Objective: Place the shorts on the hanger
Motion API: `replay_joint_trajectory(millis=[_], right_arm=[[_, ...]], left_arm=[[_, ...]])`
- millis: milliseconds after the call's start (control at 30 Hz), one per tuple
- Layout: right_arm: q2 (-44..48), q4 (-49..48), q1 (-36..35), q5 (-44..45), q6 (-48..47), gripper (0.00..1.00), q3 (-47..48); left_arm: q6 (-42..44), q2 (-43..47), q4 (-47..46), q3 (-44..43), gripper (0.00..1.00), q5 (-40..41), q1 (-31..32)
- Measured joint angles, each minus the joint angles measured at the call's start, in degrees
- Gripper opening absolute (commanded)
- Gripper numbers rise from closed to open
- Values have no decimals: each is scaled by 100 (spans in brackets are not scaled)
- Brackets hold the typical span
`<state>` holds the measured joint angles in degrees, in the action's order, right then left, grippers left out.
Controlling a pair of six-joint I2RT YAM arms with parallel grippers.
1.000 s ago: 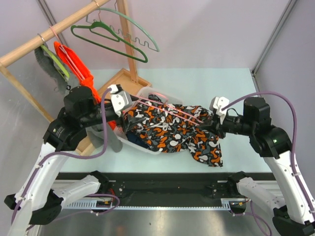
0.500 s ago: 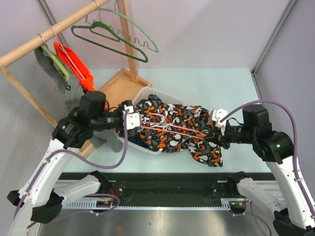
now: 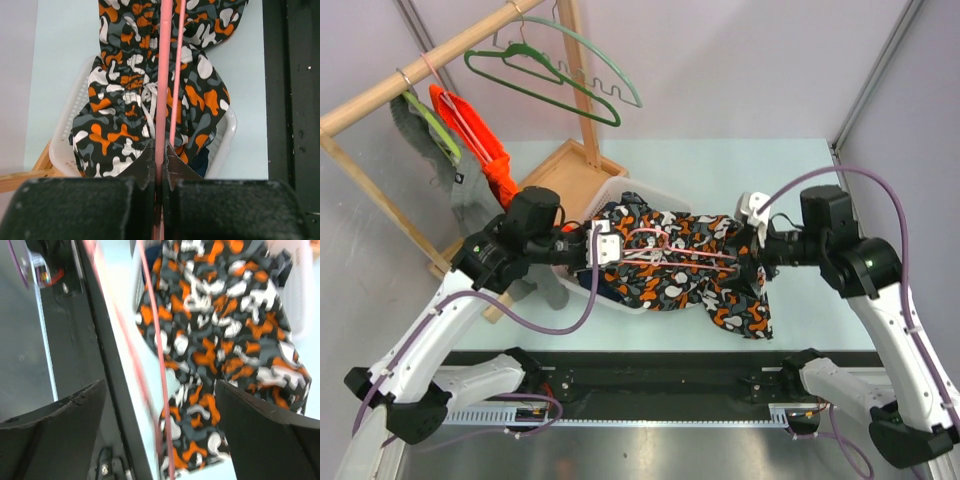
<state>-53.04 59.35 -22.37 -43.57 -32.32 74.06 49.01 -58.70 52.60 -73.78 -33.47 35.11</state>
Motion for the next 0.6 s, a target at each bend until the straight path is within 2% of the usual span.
replay_joint_trajectory(millis=[33,133,300,333,400,433,467,500,567,600], right_arm=[[-118,-105,-2,-70,107,98,81],[-562,-422,-203,-133,422,89,452],[-1401,-920,-1165,79,614,67,1152],[-1506,-999,-1360,157,619,56,1200],[-1641,-1139,-1676,299,619,45,1217],[-1679,-1178,-1784,363,601,29,1217],[-1694,-1211,-1851,413,577,20,1217],[-1694,-1237,-1880,459,520,6,1217],[-1690,-1263,-1899,525,435,0,1220],[-1685,-1268,-1906,570,411,0,1220]], left_arm=[[-59,-33,-70,4,0,9,50],[-164,-175,-236,17,0,33,275],[-424,-656,-273,-44,0,55,605],[-463,-763,-273,-76,0,48,616],[-592,-984,-271,-157,0,52,636],[-658,-1078,-267,-195,0,70,640],[-713,-1121,-264,-201,0,79,638],[-754,-1141,-256,-201,0,81,638],[-846,-1141,-236,-205,0,90,638],[-876,-1139,-234,-216,7,107,636]])
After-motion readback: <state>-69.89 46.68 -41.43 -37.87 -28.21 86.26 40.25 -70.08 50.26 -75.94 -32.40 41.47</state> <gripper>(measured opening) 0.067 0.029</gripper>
